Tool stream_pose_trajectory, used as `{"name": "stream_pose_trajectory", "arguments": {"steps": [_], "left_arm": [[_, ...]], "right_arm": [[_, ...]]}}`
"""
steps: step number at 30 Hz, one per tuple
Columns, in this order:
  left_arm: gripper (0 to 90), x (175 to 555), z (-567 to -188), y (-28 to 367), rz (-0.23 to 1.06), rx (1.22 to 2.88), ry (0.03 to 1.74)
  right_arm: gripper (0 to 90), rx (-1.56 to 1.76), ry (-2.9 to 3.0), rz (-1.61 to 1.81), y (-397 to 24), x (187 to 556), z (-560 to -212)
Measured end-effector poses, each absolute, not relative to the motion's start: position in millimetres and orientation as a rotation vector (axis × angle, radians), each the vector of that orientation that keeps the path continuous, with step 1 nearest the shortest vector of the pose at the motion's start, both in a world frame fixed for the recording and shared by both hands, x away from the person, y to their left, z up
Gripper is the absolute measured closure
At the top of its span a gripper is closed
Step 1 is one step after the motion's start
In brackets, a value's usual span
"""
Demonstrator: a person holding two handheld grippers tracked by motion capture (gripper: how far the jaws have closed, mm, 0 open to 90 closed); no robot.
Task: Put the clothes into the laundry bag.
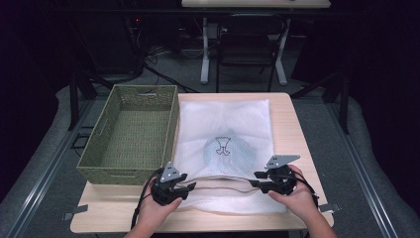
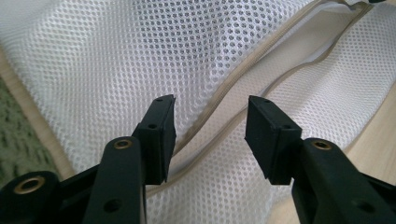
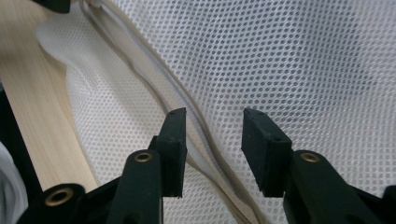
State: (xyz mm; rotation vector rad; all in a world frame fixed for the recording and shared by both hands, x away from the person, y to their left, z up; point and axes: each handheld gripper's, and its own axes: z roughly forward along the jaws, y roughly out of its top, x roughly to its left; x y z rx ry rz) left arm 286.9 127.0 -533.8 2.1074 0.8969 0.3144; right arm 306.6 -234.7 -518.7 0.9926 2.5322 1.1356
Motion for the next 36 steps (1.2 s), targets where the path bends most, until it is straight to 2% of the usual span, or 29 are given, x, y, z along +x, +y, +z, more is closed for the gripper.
{"name": "stream_pose_trajectory", "arguments": {"steps": [6, 19, 36], "left_arm": [[47.4, 277, -528, 143, 0.339, 2.091, 0.904], [46.7, 268, -544, 180, 0.367, 2.11, 0.952], [46.4, 271, -556, 172, 0.299, 2.125, 0.95]], "right_arm": [[57.5, 1.026, 2.482, 1.2, -242, 306, -513], [58.1, 1.164, 2.364, 1.22, -258, 310, -511], [56.2, 1.249, 2.238, 1.217, -268, 316, -525]]}}
